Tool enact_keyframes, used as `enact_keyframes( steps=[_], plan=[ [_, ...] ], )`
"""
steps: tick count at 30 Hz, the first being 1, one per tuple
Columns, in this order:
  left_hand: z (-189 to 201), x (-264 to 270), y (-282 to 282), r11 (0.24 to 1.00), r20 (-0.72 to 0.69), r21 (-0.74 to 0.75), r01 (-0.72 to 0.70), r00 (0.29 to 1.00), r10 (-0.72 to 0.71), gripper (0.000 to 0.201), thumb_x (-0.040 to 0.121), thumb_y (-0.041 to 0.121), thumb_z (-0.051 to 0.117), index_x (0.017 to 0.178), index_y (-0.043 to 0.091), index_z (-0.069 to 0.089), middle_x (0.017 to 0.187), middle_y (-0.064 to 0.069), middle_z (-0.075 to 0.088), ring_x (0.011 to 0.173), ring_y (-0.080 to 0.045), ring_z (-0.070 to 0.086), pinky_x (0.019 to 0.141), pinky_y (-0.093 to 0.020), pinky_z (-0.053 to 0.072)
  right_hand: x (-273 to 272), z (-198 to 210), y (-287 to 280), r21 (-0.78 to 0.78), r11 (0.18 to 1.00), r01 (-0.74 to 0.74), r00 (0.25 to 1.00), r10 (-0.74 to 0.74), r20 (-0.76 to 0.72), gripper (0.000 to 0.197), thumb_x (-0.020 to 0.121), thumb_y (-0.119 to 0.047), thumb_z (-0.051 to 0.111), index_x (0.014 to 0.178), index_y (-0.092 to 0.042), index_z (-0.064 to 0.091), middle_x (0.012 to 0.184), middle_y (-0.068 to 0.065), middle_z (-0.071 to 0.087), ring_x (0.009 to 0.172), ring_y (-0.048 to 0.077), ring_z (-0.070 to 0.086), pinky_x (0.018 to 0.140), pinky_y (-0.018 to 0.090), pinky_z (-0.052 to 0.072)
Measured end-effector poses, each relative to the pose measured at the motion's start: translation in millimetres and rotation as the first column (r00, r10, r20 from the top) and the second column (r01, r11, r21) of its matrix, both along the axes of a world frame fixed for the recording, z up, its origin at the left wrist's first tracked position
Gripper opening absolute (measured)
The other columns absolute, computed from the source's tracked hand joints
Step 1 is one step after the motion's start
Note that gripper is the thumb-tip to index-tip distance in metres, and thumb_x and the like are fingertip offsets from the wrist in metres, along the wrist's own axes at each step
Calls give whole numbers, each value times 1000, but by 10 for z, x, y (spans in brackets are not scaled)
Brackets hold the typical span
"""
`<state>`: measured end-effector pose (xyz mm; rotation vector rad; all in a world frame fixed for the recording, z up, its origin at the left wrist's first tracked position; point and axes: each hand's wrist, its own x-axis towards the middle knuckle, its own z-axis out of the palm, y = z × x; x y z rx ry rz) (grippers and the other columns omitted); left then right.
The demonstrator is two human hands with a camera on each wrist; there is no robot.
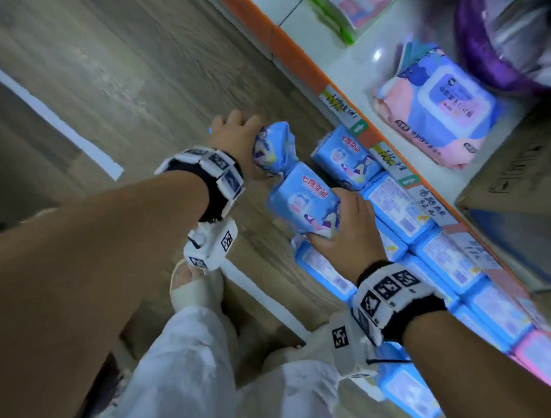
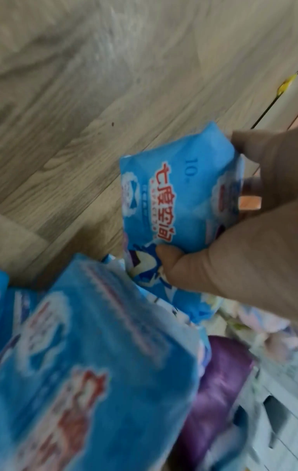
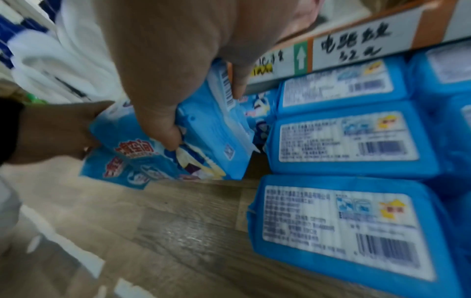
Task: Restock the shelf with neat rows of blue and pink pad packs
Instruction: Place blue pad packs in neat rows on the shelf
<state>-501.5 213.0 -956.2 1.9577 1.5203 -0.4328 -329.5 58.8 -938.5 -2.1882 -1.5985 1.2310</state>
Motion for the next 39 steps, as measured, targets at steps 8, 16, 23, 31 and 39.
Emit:
enact_keyframes(
  steps=[8, 16, 23, 31, 39],
  plan=[
    [1900, -64, -611, 950, 92, -16, -313, 945, 313, 72, 61, 46, 75, 123, 21, 49, 118, -9, 46, 114, -33, 39, 96, -45, 38, 81, 1981, -19, -85, 992, 98, 995, -97, 20, 73, 70, -29, 76, 131, -16, 39, 122, 6, 43, 118, 23, 34, 94, 37, 38],
    [4556, -38, -726, 898, 272, 158, -410, 893, 359, 70, 61, 45, 78, 123, 24, 53, 112, -8, 49, 108, -29, 41, 89, -38, 41, 174, 4535, -87, 145, 984, 106, 994, -103, -26, 74, 66, -26, 76, 131, -19, 42, 119, 3, 47, 119, 23, 42, 97, 38, 40],
    [6423, -11, -521, 855, 298, 454, -250, 947, 119, 79, 58, 55, 77, 127, 22, 53, 116, -9, 53, 110, -32, 48, 93, -37, 37, 345, 6114, -11, 425, 898, 112, 993, -80, -91, 68, 63, -25, 77, 124, -25, 46, 111, -2, 47, 111, 20, 45, 92, 35, 41],
    [7866, 226, -165, 763, 324, 635, -119, 938, -123, 99, 37, 75, 52, 120, 22, 56, 106, -9, 54, 104, -32, 48, 93, -38, 37, 674, 7314, 258, 684, 729, 21, 1000, -27, -1, 65, 63, -25, 77, 121, -24, 49, 93, -17, 40, 97, 7, 36, 81, 23, 30],
    [8704, 552, 655, 720, 303, 689, 83, 870, -389, 98, 36, 67, 45, 123, 23, 55, 98, -1, 45, 101, -25, 46, 90, -29, 34, 947, 8154, 674, 759, 651, 22, 992, -110, 65, 64, 62, -23, 82, 114, -32, 47, 94, -24, 40, 93, 2, 36, 76, 0, 29]
  ],
)
